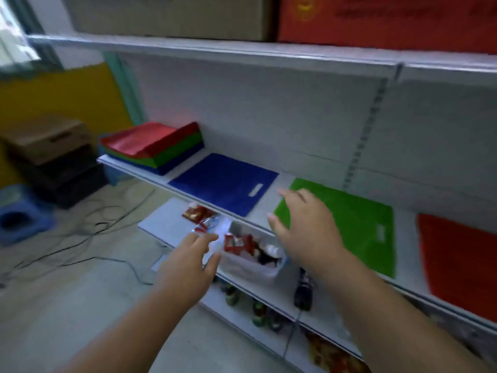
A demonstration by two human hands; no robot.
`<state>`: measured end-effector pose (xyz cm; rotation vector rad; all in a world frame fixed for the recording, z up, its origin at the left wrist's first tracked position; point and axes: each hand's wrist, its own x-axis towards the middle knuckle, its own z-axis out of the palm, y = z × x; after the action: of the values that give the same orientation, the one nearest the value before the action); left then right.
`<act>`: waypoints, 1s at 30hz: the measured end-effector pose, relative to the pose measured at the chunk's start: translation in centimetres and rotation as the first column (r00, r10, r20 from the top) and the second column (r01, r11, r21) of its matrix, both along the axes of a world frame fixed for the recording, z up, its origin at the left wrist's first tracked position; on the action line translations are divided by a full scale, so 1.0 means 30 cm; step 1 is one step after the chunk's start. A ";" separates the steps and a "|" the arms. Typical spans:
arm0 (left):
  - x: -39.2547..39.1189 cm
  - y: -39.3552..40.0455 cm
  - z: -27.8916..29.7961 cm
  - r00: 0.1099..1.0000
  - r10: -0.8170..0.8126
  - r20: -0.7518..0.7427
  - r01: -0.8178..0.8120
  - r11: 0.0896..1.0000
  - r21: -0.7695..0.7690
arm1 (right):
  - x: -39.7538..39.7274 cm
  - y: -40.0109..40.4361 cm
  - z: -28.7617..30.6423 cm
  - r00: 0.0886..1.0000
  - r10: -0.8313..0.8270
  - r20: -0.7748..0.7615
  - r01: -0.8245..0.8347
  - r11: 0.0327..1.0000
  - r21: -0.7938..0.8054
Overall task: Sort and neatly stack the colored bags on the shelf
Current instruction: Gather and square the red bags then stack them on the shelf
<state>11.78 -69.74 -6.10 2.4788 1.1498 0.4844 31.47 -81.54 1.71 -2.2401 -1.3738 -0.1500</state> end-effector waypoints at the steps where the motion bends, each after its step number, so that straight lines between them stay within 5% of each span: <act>1: -0.078 0.050 0.006 0.999 0.050 -0.007 -0.050 0.999 0.000 | -0.055 0.075 0.014 0.999 0.041 -0.008 -0.041 0.999 -0.002; 9: -0.389 0.422 0.010 0.953 0.300 0.033 -0.300 0.954 -0.010 | -0.277 0.572 0.051 0.977 0.214 -0.019 -0.214 0.977 0.018; 19: -0.461 0.990 0.038 0.924 0.383 0.011 -0.383 0.923 0.023 | -0.323 1.230 0.044 0.958 0.282 -0.044 -0.281 0.959 0.024; 30: -0.470 1.650 -0.026 0.981 0.192 0.019 -0.192 0.981 -0.040 | -0.357 1.672 0.013 0.999 -0.023 -0.029 0.020 0.997 -0.073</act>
<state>-2.31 -20.23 -6.88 2.3356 1.3836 0.5374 20.77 -31.38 2.08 -2.3077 -1.3601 -0.0752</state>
